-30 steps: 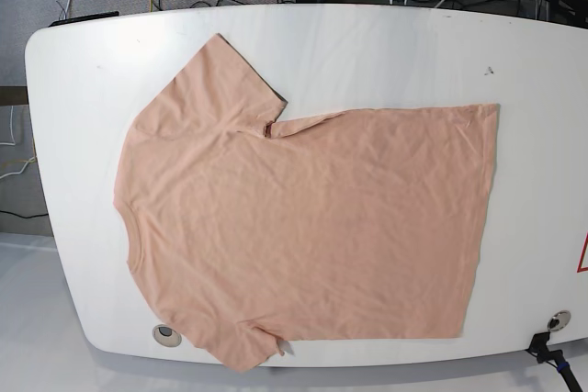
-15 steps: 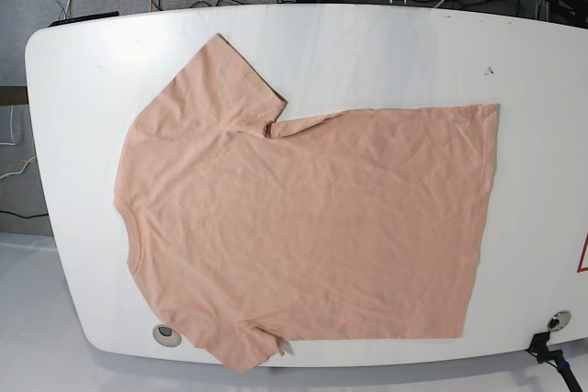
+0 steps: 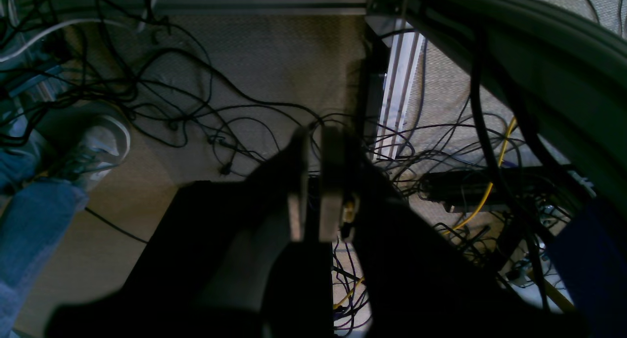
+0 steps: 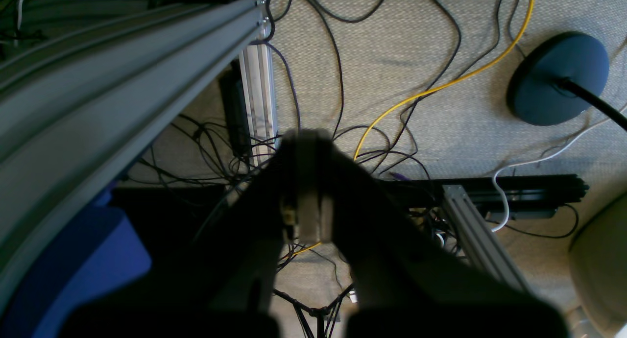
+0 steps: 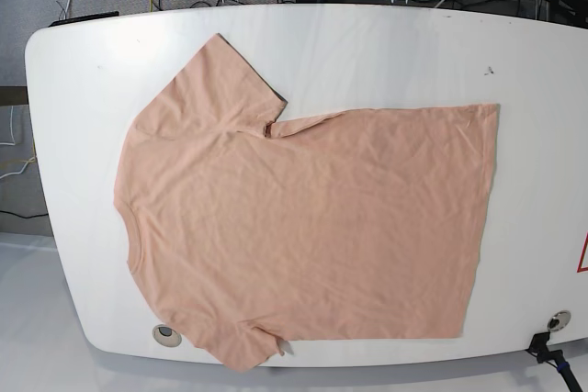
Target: Fold the T-shirt properly
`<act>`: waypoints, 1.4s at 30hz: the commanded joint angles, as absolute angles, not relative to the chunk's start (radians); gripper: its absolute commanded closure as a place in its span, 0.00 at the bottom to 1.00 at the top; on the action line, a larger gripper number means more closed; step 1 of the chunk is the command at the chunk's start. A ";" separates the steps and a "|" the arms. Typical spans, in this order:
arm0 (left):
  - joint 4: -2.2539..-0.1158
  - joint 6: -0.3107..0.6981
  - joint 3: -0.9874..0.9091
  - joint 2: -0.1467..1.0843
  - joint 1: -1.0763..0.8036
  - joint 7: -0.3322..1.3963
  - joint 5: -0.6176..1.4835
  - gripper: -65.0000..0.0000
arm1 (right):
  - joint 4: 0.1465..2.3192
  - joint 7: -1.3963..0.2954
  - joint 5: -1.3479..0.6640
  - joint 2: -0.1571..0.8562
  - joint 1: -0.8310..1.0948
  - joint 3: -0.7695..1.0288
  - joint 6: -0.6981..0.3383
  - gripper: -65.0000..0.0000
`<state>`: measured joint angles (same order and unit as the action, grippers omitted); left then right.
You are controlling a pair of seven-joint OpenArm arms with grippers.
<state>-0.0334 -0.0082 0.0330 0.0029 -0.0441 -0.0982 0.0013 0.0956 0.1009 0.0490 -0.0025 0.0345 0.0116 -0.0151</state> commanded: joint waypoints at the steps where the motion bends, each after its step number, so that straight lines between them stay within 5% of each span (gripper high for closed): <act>1: -0.038 -0.008 0.034 0.004 -0.046 -0.094 0.001 0.95 | 0.094 0.100 0.050 0.001 0.037 0.013 -0.013 1.00; 10: -0.052 -0.012 0.038 0.012 -0.069 -0.088 -0.002 0.94 | 0.094 0.096 0.059 0.009 0.058 0.011 -0.016 1.00; 21: -0.478 -0.016 0.057 0.095 -0.391 -0.007 -0.023 0.97 | 0.209 0.099 0.054 0.083 0.264 0.016 -0.026 1.00; 24: -0.458 -0.012 0.055 0.091 -0.414 -0.035 -0.023 0.99 | 0.245 0.115 0.050 0.090 0.289 0.014 -0.034 1.00; 42: -1.121 0.005 0.054 0.143 -0.820 0.037 -0.048 0.99 | 0.950 0.083 0.019 0.232 0.724 0.027 -0.035 1.00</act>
